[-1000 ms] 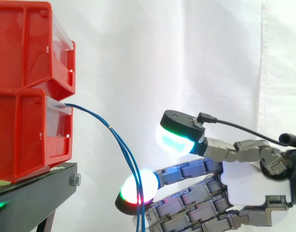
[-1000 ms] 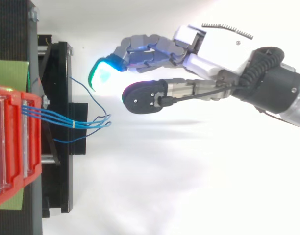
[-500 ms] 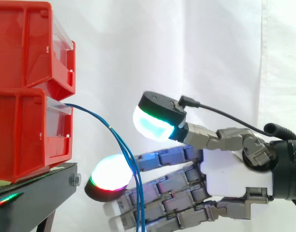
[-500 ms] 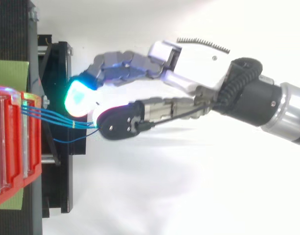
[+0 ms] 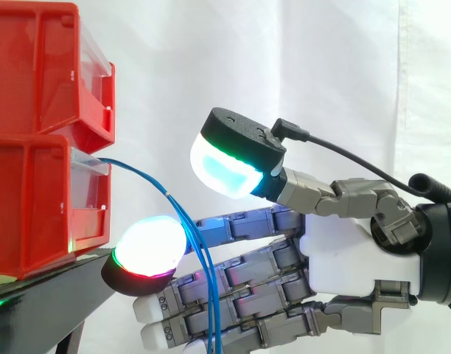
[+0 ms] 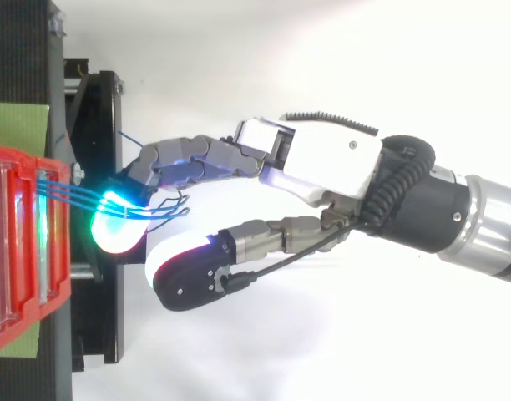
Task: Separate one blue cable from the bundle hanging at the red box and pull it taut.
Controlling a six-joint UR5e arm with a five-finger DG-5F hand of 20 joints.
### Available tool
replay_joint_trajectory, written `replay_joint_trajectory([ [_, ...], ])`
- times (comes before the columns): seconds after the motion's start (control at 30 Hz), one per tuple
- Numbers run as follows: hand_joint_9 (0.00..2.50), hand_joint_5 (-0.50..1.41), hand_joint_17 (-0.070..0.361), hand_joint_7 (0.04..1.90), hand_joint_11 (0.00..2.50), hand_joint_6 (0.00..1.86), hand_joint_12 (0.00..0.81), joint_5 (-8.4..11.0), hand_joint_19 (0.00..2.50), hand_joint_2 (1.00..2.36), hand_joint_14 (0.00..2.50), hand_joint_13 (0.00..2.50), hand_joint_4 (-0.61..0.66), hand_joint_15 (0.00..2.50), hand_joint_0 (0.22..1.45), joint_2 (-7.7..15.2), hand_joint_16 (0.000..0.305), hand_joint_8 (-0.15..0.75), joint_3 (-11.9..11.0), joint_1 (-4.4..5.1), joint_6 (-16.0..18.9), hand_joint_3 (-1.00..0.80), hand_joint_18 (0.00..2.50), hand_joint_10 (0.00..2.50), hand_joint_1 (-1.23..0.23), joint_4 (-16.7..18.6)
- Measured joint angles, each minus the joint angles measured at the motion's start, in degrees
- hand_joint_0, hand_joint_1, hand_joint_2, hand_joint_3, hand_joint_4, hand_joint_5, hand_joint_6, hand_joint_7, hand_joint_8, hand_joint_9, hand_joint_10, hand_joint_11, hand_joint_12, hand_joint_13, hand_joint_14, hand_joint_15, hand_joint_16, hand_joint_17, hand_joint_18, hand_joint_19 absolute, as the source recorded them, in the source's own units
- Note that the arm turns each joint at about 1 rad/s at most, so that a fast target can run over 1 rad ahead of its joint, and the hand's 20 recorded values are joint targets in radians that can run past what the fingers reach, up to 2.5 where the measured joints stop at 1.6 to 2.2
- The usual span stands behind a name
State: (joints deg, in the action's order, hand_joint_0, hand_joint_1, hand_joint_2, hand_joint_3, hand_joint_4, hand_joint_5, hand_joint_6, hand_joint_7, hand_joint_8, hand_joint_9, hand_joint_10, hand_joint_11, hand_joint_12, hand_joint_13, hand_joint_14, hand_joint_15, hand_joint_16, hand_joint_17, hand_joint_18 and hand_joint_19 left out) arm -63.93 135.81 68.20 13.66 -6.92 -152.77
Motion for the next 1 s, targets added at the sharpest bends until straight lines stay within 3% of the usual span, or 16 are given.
replay_joint_trajectory([
  [0.43, 0.65, -0.17, 0.083, 0.97, 0.42, 0.5, 0.303, 0.55, 0.36, 1.0, 0.01, 0.45, 0.27, 0.21, 0.57, 0.0, 0.037, 0.27, 0.0, 0.37, 1.2, -0.5, 0.37, 0.02, -0.51, 0.0],
  [0.83, 0.65, -0.17, 0.084, 0.96, 0.43, 0.5, 0.306, 0.43, 0.37, 1.0, 0.01, 0.46, 0.27, 0.22, 0.57, 0.0, 0.037, 0.271, 0.0, -0.25, 1.9, -0.5, 0.37, 0.02, -0.5, -0.4],
  [1.0, 0.65, -0.17, 0.084, 0.96, 0.42, 0.5, 0.306, 0.45, 0.37, 1.0, 0.01, 0.46, 0.27, 0.22, 0.57, 1.4, 0.037, 0.272, -0.8, -0.56, 2.0, -0.5, 0.38, 0.01, -0.5, -0.4],
])
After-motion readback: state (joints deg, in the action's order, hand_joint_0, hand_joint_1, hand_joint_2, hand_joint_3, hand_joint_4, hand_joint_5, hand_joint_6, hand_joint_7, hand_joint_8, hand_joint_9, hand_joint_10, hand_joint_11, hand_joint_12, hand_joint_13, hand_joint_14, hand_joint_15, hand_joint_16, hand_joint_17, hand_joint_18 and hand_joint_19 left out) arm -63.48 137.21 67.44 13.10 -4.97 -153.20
